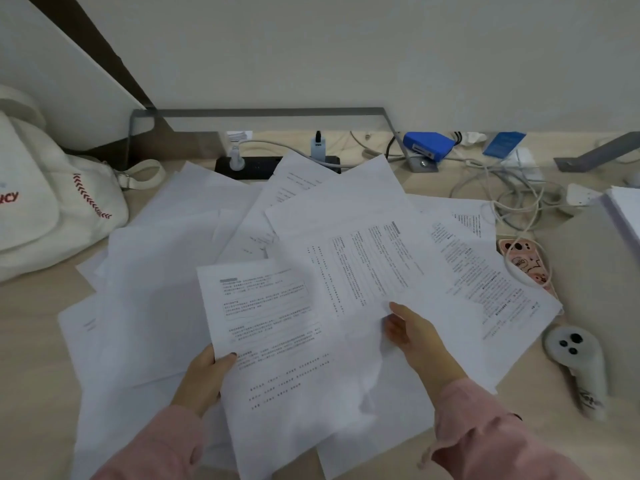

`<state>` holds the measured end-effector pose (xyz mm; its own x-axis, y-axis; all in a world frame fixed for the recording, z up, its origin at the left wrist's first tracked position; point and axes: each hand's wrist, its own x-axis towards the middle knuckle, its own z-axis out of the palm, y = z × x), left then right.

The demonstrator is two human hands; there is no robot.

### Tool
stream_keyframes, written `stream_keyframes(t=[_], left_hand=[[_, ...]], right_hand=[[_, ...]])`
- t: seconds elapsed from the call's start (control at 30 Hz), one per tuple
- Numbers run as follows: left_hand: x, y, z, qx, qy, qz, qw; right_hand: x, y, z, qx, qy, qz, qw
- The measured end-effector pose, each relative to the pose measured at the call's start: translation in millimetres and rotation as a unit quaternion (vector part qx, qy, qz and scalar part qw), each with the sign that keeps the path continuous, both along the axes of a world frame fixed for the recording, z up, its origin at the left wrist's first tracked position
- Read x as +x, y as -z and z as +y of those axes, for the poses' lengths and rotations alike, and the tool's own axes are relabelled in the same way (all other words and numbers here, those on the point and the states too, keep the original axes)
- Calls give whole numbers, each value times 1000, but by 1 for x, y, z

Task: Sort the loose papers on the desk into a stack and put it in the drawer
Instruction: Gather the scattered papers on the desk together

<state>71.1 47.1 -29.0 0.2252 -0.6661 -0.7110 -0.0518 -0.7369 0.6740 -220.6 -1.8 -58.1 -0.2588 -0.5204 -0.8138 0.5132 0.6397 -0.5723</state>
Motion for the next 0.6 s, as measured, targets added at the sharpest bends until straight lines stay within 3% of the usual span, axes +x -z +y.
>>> stream_keyframes(t=[0.1, 0.17, 0.27, 0.33, 0.47, 0.6], left_hand=[[9, 1, 3, 17, 10, -7, 1000], [14, 0, 4, 25, 20, -12, 999], [22, -1, 2, 29, 25, -18, 999], [27, -2, -2, 33, 20, -16, 999], [34, -1, -10, 41, 23, -4, 999], [39, 3, -18, 58, 43, -9, 997]], right_hand=[[10, 2, -7, -32, -36, 13, 999], [14, -4, -10, -57, -60, 80, 993], [14, -35, -18, -141, -100, 214, 961], [14, -64, -23, -220, -153, 248, 931], [18, -122, -30, -290, -201, 210, 912], [21, -158, -36, -323, -198, 40, 925]])
